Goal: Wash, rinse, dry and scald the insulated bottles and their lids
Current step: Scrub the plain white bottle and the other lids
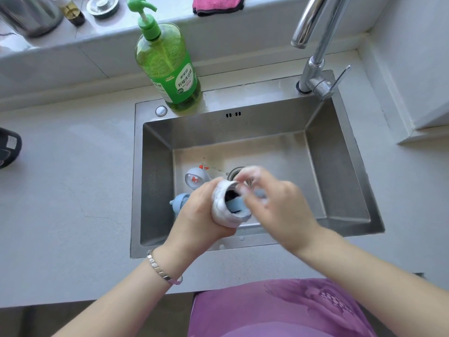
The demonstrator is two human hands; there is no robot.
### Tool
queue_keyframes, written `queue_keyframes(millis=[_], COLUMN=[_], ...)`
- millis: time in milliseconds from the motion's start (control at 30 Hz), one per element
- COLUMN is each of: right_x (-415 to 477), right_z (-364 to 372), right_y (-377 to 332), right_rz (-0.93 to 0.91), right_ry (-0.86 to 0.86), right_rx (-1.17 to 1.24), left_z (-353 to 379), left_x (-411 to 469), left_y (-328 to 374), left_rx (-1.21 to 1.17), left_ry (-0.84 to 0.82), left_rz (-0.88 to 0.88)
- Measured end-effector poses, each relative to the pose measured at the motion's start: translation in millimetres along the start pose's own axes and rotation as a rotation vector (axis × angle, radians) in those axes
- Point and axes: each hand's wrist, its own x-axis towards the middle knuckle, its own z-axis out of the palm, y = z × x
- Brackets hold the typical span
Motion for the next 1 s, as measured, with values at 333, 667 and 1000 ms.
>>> queue_keyframes(millis=[333, 667, 1000], right_x=[-7.8, -3.9, 20.2], right_z=[-5.4, -14.2, -84.3], right_y=[13.6, 19.4, 49.9], right_rz=[-0.115, 0.098, 0.593], right_ry=[0.034, -0.026, 0.29], right_rx=[-0.124, -0.039, 0.713], left_z=[6.7, 4.9, 4.9], left_x=[-7.8, -0.4, 29.8], left_y=[-5.8, -1.4, -15.0], left_rx=[0.103, 0.42, 0.606], left_ry=[-0.05, 0.052, -0.033], left_rz=[0.008, 0.119, 0.008])
